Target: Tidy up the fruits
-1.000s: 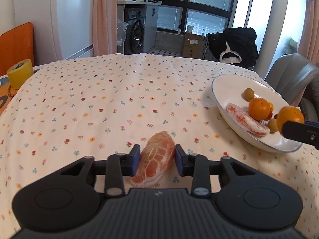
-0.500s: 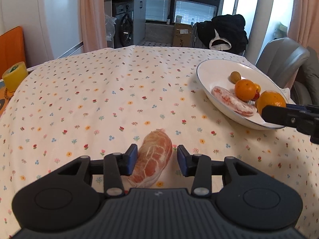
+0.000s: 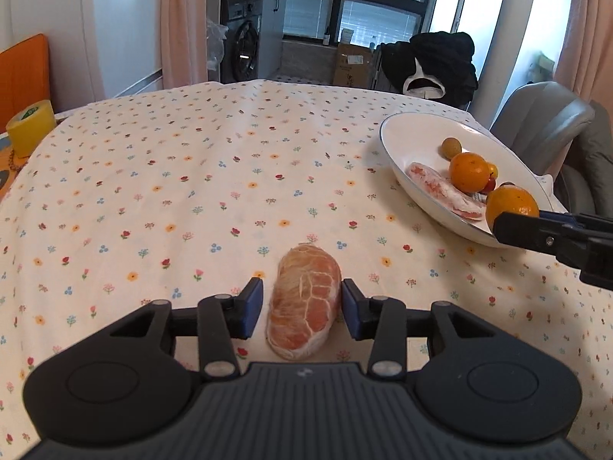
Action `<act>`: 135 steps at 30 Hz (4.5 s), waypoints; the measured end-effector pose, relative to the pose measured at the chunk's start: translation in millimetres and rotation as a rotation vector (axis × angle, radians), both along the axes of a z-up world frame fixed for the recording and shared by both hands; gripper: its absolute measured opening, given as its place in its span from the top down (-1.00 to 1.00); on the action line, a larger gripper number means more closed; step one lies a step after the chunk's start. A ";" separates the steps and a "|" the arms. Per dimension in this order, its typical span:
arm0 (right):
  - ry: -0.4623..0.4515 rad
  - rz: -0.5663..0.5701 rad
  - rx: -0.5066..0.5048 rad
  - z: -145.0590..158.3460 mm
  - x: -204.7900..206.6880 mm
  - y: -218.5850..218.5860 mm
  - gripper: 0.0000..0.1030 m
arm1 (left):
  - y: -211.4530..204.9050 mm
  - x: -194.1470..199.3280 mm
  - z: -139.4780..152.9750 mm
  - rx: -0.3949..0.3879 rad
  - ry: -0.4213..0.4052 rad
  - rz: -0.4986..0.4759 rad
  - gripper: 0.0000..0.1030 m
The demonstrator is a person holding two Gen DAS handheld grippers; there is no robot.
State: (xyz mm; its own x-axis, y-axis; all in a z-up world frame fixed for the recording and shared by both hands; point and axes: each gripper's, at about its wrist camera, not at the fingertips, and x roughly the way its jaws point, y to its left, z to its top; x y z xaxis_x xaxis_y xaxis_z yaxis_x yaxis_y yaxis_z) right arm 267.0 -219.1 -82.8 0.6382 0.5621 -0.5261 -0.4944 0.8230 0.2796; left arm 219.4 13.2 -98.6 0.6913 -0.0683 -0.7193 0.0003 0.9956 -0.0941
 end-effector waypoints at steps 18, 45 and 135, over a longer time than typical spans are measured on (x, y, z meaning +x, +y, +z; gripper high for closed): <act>-0.006 -0.014 -0.001 3.2 -9.5 -11.9 0.30 | -8.8 2.2 7.2 0.005 -0.033 0.005 0.56; -0.029 -0.108 -0.006 9.6 0.6 -52.4 0.30 | -44.3 16.9 59.6 -0.043 -0.185 -0.052 0.62; -0.062 -0.081 0.086 53.8 -87.8 -54.9 -0.90 | -3.1 -123.6 114.3 -0.018 -0.290 0.161 -0.99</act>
